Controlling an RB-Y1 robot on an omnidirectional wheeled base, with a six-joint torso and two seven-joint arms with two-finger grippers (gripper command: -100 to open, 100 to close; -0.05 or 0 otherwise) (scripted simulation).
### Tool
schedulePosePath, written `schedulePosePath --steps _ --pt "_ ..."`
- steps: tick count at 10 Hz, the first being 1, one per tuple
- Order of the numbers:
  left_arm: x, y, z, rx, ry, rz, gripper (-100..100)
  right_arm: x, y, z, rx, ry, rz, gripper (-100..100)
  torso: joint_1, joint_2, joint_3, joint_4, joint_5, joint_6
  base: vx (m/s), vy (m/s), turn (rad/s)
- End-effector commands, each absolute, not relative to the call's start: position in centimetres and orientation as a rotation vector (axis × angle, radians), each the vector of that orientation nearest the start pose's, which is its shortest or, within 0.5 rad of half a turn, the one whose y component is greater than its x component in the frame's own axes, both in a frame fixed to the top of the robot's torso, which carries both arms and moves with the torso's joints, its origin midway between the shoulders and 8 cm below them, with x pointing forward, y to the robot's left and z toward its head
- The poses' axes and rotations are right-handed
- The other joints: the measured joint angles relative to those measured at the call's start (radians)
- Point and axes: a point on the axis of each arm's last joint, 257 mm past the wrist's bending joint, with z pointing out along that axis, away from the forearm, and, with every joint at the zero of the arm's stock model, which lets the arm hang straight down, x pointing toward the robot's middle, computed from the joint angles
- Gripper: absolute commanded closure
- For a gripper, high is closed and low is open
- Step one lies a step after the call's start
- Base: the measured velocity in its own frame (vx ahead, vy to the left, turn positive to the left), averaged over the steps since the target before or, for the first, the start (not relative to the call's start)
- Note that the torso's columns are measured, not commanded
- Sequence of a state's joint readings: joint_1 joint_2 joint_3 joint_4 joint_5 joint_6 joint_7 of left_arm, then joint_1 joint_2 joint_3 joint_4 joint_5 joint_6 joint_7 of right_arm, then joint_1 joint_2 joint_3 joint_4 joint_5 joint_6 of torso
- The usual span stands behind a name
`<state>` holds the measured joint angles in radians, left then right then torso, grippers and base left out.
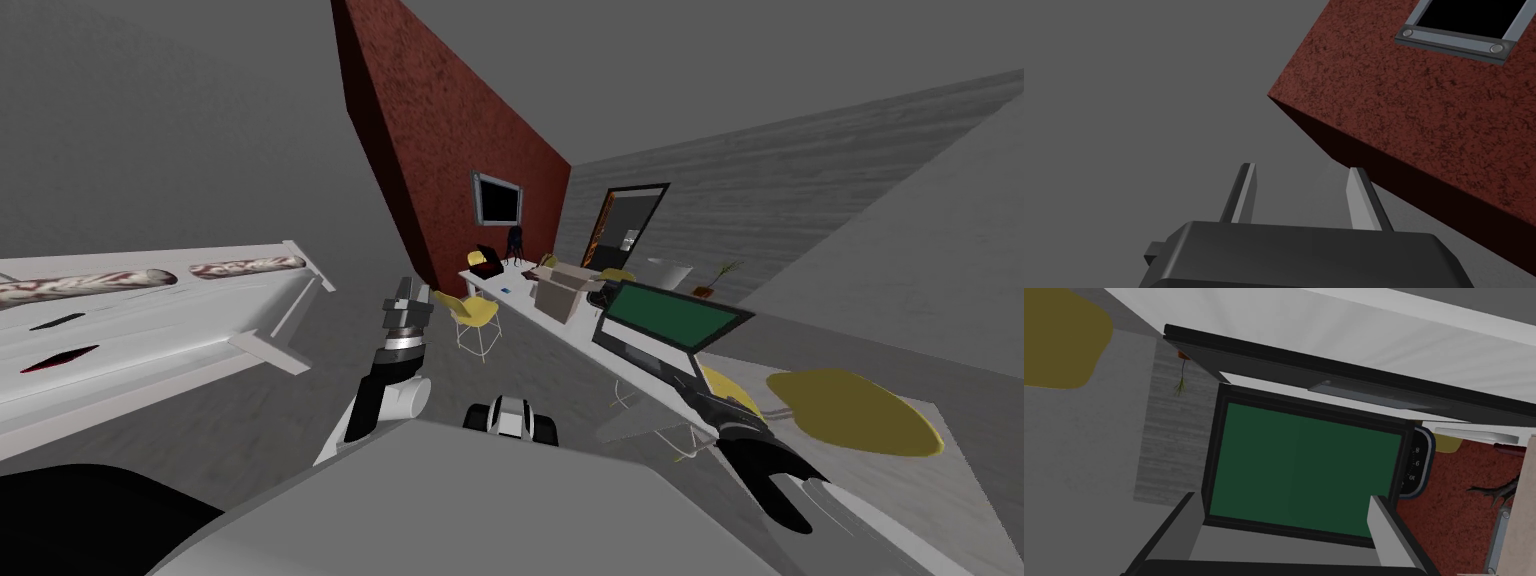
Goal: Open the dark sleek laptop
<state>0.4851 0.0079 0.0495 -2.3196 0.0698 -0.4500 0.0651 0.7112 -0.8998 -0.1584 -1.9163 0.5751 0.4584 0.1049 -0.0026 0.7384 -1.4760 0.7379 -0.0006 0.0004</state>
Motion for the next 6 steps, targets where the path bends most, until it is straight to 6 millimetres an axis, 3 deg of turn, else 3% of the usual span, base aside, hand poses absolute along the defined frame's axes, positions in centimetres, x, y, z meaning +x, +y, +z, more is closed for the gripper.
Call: schedulePosePath --steps 1,2,4,5,6 --pt "34.1 30.0 3.9 -0.709 0.551 -1.366 0 30.3 -63.6 -22.7 0.289 1.914 -0.682 -100 0.001 0.001 0.001 0.001 0.0 -0.001 0.181 0.085 0.221" --pt "34.1 30.0 3.9 -0.709 0.551 -1.366 0 30.4 -63.7 -22.4 0.28 1.912 -0.691 -100 0.003 -0.003 -0.001 0.0 0.001 -0.001 0.133 0.054 0.073" --pt "34.1 30.0 3.9 -0.709 0.551 -1.366 0 29.7 -66.8 -20.9 0.23 1.909 -0.836 -100 0.004 0.0 0.001 0.0 0.001 -0.001 0.162 0.087 0.147" --pt "34.1 30.0 3.9 -0.709 0.551 -1.366 0 29.9 -66.9 -20.6 0.217 1.906 -0.843 -100 0.004 -0.003 -0.001 -0.001 0.001 -0.001 0.135 0.053 0.075" --pt "34.1 30.0 3.9 -0.708 0.551 -1.366 0 29.8 -68.3 -19.5 0.187 1.899 -0.913 -100 0.002 0.001 0.0 0.0 0.001 0.0 0.115 0.042 0.143"
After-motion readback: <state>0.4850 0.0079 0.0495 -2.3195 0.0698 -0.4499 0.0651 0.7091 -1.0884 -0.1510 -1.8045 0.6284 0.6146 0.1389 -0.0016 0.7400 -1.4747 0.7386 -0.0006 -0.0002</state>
